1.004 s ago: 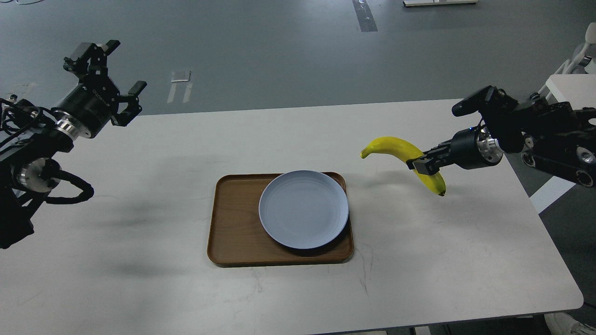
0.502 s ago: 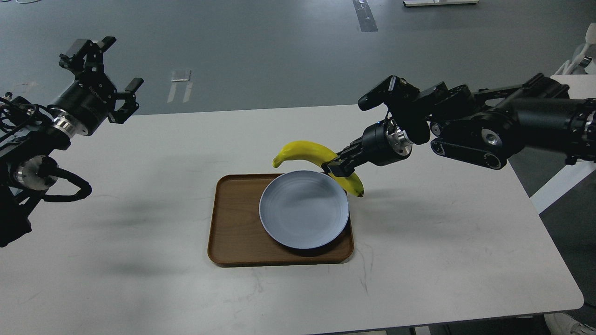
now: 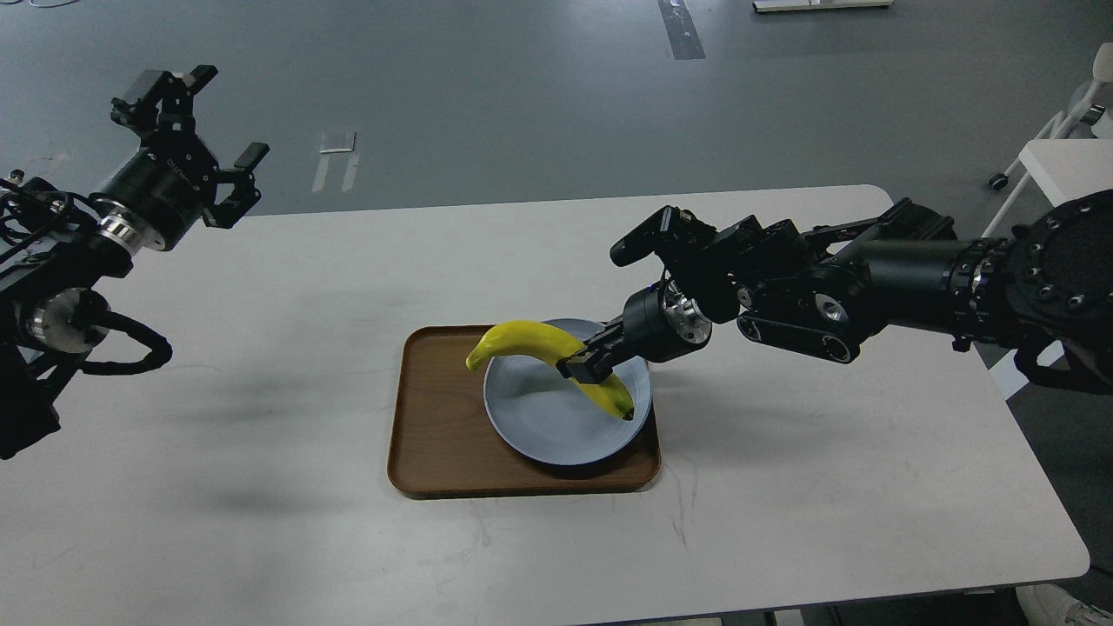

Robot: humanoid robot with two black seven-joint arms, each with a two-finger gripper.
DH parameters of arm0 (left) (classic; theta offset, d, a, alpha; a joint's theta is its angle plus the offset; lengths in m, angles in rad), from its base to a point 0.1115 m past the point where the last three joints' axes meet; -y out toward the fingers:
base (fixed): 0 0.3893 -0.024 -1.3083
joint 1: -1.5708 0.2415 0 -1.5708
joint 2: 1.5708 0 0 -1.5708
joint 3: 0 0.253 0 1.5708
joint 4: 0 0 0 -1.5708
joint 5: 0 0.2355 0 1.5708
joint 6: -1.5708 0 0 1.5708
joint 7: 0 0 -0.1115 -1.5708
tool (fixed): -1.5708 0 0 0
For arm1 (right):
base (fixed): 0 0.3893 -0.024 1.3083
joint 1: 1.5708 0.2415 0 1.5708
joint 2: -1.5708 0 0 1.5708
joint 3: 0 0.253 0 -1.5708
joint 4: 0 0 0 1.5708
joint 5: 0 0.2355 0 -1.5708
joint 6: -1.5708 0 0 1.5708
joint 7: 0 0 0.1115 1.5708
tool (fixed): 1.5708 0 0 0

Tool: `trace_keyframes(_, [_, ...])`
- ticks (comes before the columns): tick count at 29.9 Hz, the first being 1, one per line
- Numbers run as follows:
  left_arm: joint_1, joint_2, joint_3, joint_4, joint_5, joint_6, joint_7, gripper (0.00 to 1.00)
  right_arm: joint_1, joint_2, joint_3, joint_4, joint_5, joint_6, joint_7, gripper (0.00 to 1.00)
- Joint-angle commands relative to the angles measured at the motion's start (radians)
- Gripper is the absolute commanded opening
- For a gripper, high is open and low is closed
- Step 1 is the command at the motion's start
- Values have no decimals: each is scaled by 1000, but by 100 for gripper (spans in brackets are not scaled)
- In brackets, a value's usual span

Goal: Place banana on plate with both arms
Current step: 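Lower the banana onto the plate, open the right gripper, and withdraw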

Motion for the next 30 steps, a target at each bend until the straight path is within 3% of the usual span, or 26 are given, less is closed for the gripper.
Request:
trace_keyframes(1, [-1,2,0,0,0,0,0,100,-4,-5,6,-1,3,0,0,82])
trace_keyframes(3, [-3,2,0,0,0,0,0,100,-3,-17,26,-2,4,-9,0,95])
trace_keyframes(6, [-6,2,0,0,0,0,0,100,10,-65,81,-4,33,-11,0,98])
trace_keyframes(15, [-14,-2,2,0,2,0,0,100,-2,-306,395,-73,362,-8,0,99])
trace_keyframes(20, [-10,-8,3,0,2,0,0,100,-178,-402,611,-82,607,-8,0,99])
trace_keyframes(30, [2,-34,2,8,-2,0,0,100,-497,-396,934,-78,733,-14,0,100])
